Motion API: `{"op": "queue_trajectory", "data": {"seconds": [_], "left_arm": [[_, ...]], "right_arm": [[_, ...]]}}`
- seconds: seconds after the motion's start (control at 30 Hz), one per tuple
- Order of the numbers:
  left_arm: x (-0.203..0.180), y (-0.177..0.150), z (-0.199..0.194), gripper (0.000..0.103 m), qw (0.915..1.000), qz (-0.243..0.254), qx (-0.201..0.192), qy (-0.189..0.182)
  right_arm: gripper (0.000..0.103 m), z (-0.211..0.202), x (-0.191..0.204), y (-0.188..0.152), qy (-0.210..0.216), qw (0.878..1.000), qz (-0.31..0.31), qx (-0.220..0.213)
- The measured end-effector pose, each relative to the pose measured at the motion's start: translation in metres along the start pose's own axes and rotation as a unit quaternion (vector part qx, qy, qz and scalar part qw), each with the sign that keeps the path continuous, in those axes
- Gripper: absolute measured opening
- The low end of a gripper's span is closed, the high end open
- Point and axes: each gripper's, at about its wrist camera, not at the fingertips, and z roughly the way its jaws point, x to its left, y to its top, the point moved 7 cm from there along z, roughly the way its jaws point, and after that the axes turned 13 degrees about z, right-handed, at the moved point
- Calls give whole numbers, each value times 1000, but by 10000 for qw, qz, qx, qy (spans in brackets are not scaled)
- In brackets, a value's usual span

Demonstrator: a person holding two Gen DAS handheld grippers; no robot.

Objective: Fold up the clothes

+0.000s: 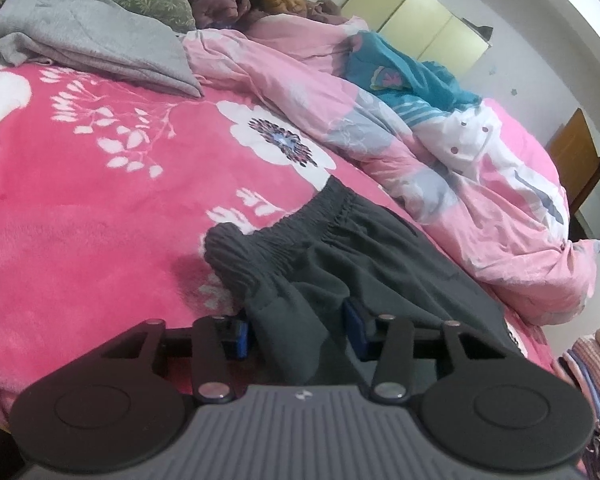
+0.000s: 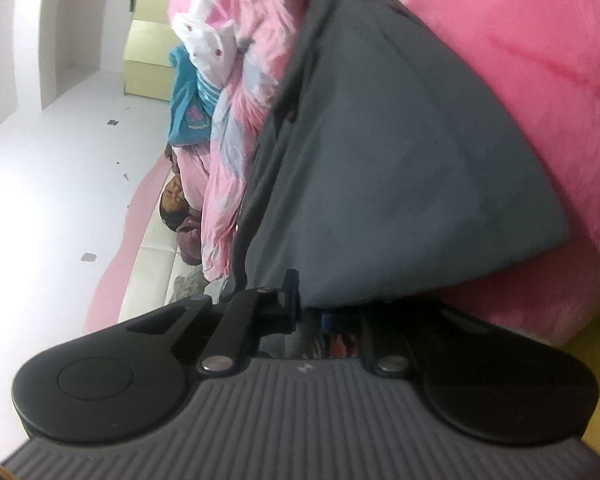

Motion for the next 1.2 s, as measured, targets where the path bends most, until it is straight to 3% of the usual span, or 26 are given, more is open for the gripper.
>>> {"op": "queue_trajectory", "data": {"seconds": [0.1,0.3,0.63,1.2], "left_arm": [[3,0,0,21,9999,-40,92,88],[4,0,-7,9,9996,-162,241,-14],[-13,-2,-46,6,9996,23,220,173],[-30,-27,-122,6,9990,262,321,140]], "right_arm": [[2,-8,10,1,-75,9993,-328,-190],[0,-25,30,2,-195,9945,-893,-506],[0,-56,51,-8,-194,9864,-1428,-785],[0,-120,64,-25,-179,9825,-1604,-933]]}}
